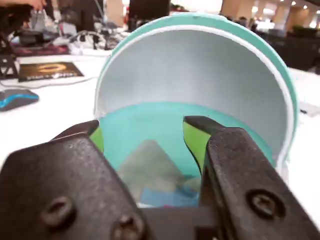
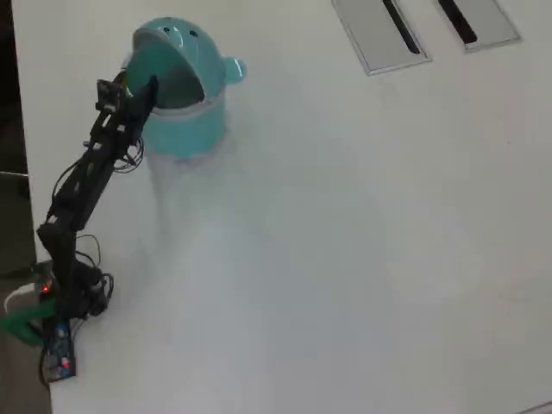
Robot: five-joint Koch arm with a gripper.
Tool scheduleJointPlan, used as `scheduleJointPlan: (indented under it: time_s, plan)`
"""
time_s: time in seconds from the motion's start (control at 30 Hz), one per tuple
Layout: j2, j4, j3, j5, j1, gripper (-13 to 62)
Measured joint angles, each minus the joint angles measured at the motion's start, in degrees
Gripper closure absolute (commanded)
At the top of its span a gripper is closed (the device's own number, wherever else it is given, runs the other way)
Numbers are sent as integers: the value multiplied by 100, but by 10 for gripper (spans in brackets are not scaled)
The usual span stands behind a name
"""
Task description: Grasp RGB lego blocks and put them in the bin one by one.
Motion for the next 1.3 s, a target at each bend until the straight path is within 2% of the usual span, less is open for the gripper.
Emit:
scheduleJointPlan:
  time_s: [0.2,0.67,0.9,1.3]
  plan:
    - [1063,-396,1107,0,404,198]
    - [2549,-413,2083,571,1037,171]
    - [3384,-413,2610,1441,1898,159]
    - [4131,-422,2979,2883,2505,156]
